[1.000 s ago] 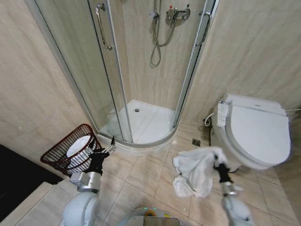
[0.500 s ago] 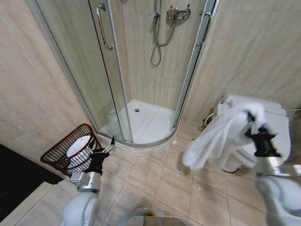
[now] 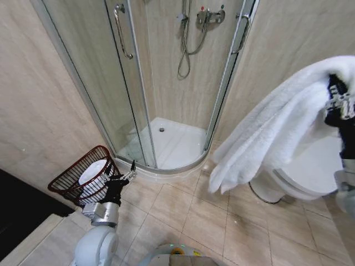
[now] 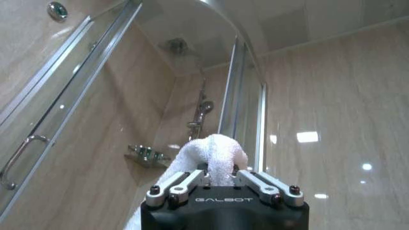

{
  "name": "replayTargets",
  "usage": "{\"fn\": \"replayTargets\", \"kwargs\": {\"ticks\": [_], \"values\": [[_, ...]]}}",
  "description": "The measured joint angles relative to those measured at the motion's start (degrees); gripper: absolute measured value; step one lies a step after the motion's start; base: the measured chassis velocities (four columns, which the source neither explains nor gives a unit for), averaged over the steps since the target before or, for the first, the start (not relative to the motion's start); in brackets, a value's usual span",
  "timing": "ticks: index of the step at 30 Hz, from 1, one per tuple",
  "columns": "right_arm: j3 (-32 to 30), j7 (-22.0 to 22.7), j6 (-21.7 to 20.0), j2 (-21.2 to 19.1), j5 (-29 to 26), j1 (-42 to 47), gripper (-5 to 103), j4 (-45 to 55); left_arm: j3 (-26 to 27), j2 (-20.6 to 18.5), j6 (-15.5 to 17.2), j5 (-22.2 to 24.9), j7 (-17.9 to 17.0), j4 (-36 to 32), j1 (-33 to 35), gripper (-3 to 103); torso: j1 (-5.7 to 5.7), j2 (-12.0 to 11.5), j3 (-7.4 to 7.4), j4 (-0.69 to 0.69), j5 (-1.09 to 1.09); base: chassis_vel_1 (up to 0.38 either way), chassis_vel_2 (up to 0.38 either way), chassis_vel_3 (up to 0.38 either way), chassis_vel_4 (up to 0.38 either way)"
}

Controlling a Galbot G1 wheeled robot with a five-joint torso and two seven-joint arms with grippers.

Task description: Discard the used towel into the hamper.

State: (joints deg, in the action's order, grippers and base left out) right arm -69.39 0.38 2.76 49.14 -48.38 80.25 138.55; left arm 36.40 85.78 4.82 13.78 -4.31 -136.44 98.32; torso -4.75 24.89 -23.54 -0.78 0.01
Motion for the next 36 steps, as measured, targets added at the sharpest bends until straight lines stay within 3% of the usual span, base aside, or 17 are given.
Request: {"fn": "replayTargets", "kwargs": {"ticks": [19, 36], "values": [[-1.3, -2.3, 0.8, 1.0, -3.8, 0.9, 10, 1.3, 0.0, 0.0, 0.0, 0.0, 0.0, 0.0, 0.0, 100, 0.00, 0.0, 0.00, 0.00, -0.02, 0.047, 0.047, 0.048, 0.048], [-4.2, -3.2, 0.8, -1.0, -6.6, 0.7, 10, 2.1, 0.0, 0.0, 0.0, 0.0, 0.0, 0.0, 0.0, 100, -0.01, 0.0, 0.00, 0.00, -0.02, 0.121, 0.118, 0.113, 0.119]]}}
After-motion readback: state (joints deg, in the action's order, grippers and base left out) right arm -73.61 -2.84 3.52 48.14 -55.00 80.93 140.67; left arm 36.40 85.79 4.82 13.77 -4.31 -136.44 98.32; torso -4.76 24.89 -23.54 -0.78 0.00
